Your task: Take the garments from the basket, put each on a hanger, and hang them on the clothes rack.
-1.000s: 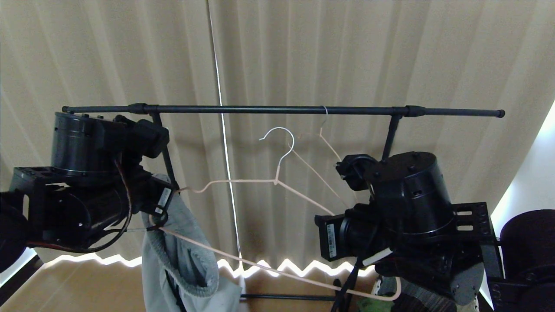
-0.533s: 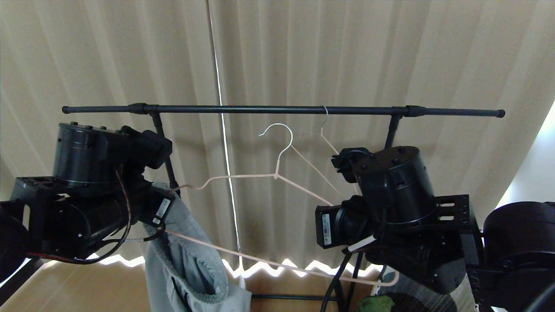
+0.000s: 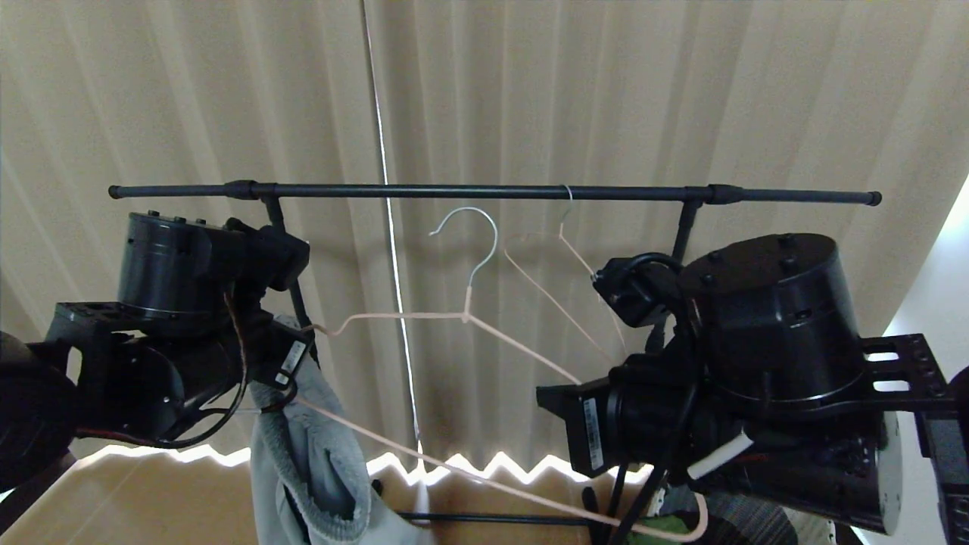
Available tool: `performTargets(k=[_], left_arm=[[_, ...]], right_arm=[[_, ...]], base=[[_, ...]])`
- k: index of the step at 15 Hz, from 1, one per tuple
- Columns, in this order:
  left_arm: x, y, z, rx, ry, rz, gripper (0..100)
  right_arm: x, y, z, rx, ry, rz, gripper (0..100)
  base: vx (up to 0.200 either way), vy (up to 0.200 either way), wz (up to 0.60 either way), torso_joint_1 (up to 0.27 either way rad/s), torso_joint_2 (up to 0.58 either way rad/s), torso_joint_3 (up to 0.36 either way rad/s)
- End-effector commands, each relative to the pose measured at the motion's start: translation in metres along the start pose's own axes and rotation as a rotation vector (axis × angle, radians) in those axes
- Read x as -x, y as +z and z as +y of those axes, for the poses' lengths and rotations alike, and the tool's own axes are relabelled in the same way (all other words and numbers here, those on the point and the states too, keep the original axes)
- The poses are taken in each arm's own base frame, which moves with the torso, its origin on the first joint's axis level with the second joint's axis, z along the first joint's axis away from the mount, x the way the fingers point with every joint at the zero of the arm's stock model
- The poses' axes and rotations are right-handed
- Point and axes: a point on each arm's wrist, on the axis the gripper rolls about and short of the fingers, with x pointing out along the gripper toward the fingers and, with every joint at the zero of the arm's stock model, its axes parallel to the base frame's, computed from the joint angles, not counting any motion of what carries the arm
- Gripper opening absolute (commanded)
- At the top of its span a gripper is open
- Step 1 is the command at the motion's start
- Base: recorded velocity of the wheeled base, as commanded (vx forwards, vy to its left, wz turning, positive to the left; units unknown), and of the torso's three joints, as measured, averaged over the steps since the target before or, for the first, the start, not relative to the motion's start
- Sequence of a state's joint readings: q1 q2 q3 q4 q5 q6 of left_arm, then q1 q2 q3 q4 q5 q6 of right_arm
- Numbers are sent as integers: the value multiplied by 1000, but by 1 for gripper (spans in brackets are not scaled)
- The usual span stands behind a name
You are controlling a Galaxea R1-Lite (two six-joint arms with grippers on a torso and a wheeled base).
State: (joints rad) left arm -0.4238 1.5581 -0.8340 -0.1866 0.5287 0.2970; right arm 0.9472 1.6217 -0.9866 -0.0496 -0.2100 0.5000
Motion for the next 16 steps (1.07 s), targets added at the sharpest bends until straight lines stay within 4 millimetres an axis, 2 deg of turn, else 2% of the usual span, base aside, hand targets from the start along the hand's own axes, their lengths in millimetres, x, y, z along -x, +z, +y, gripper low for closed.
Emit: performTargets(k=[1,5,9,11,12,16], left_arm=[[-9,6,-4,-3,2,7,0],[-12,21,-3,8,14,-22,0],[-10,29,1,25,39,-43,0],[-10,27,0,22,38,-38,0],[-9,26,0,21,36,-37,0],[-7,23,1,20,39,-33,0]], right_arm=[[13,-2,9,-4,37,3,0],[5,-9,6,0,-5,49,0],[-17,-12,-1,-3,-91,66,0],[-25,-6,-4,-16,-123,48,0],[-31,3,-7,-32,-151,17,0],[-33,18,-11,-61,-164,-26,0]], base=[[0,0,0,0,0,0],[0,0,0,0,0,0],[0,0,0,0,0,0],[0,0,0,0,0,0],[0,0,0,0,0,0],[0,0,0,0,0,0]])
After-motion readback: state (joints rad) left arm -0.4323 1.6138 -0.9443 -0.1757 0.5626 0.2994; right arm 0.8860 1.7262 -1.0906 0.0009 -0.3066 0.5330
